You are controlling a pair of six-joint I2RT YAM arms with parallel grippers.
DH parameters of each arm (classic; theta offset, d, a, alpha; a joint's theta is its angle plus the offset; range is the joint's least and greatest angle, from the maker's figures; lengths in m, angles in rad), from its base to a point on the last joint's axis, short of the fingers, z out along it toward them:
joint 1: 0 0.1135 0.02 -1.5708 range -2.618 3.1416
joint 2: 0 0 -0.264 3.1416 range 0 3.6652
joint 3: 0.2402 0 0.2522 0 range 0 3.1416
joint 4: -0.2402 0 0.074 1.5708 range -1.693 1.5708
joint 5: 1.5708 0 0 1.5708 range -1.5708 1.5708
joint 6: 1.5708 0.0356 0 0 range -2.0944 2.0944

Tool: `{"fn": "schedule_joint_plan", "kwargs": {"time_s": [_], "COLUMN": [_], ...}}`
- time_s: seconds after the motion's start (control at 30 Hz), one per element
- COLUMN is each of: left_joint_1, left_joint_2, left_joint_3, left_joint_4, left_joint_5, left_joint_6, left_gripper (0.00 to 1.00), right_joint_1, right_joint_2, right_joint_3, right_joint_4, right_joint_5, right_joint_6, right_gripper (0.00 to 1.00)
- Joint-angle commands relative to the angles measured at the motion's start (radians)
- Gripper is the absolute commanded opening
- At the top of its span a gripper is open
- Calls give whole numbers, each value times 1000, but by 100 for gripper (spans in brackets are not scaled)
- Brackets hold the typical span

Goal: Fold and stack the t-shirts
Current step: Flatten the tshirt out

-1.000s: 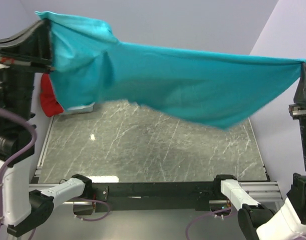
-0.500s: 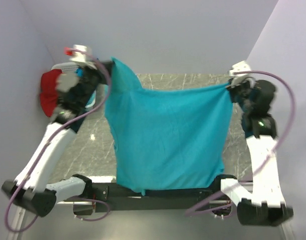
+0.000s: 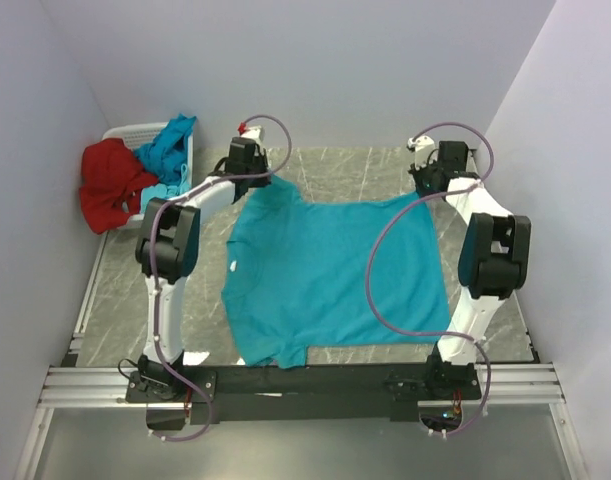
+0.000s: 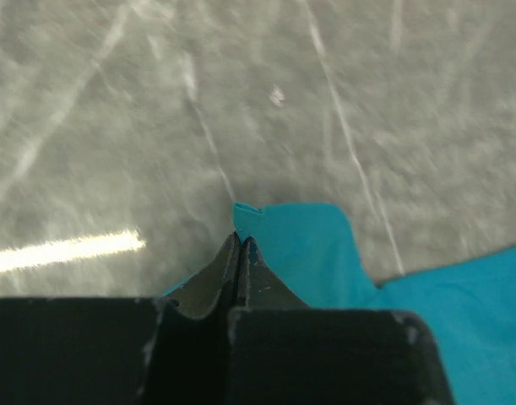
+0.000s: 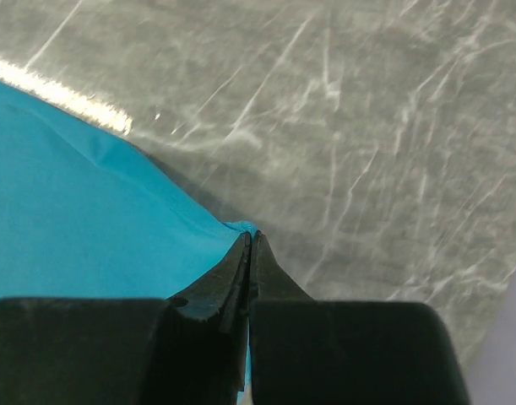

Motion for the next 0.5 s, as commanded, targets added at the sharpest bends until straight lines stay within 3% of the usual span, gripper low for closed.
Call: {"fn": "schedule_joint_plan", "kwargs": {"time_s": [0.0,0.17,0.23,0.33,0.47], "left_joint_1": [61,92,95,97,98], "left_joint_2": [41,169,169,106,-76], "left_joint_3": [212,416,421,398,290], "left_joint_4": [-37,-127,-117,-92,-32], "left_joint_5": [21,61,85,107,107], "left_joint_6": [-45,-57,-49,-28,-6], "left_gripper": [0,0,0,0,0], "right_joint_1": [-4,-4,-4,-5,-4], "right_joint_2": [28,82,85,20,-224], "right_joint_3": [135,210,229,212,115], "right_joint_4": [20,17,15,11,18], "right_joint_5": [53,84,79,36,-39], "right_joint_6": [22,35,48,62,82], "right_gripper": [0,0,0,0,0]}}
